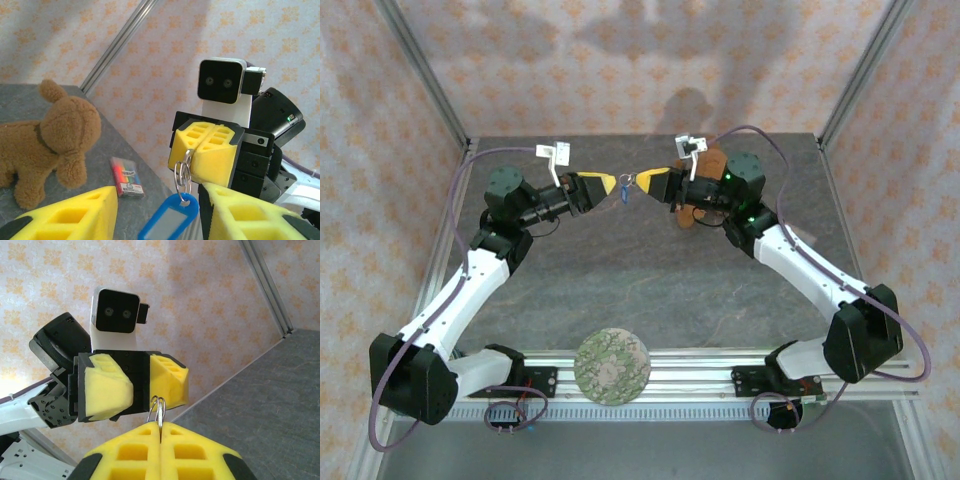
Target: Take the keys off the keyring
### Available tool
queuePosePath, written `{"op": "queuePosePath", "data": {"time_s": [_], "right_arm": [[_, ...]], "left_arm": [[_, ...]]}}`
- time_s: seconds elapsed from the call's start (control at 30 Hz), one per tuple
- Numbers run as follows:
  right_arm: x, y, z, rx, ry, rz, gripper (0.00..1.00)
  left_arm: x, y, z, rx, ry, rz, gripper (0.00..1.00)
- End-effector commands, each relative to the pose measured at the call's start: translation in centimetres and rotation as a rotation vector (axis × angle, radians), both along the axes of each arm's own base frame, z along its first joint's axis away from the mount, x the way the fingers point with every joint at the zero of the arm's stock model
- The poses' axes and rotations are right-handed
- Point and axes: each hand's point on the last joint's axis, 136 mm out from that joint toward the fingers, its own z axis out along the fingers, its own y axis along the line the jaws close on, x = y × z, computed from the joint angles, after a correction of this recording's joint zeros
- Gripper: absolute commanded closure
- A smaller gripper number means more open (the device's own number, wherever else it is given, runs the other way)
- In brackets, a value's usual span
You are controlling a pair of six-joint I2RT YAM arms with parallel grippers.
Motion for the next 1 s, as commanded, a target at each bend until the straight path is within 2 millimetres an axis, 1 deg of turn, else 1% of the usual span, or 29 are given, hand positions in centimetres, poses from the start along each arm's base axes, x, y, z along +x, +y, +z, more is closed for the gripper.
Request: {"op": "queuePosePath", "data": {"time_s": [0.0, 0.43, 0.83, 0.97], "right_arm": [[-0.3, 0.1, 0.9, -0.01, -0.038, 0.03, 1.0], [-0.9, 0.9, 0.5, -0.027, -0.03, 0.07, 1.0], [-1.1, 1.4, 0.4, -0.031, -0.031, 0.088, 1.0], [-1.1, 1.4, 0.5, -0.031, -0.033, 0.085, 1.0]], "left_arm": [[-0.5, 0.2, 1.9, 0.008, -0.062, -0.01, 0.53], [-0.4, -0.7, 1.4, -0.005, -0.027, -0.071, 0.52], [-0.6, -1.8, 1.2, -0.015, -0.017, -0.119, 0.66], [-0.7, -2.0, 1.1, -0.014, -0.014, -0.125, 0.67]]}}
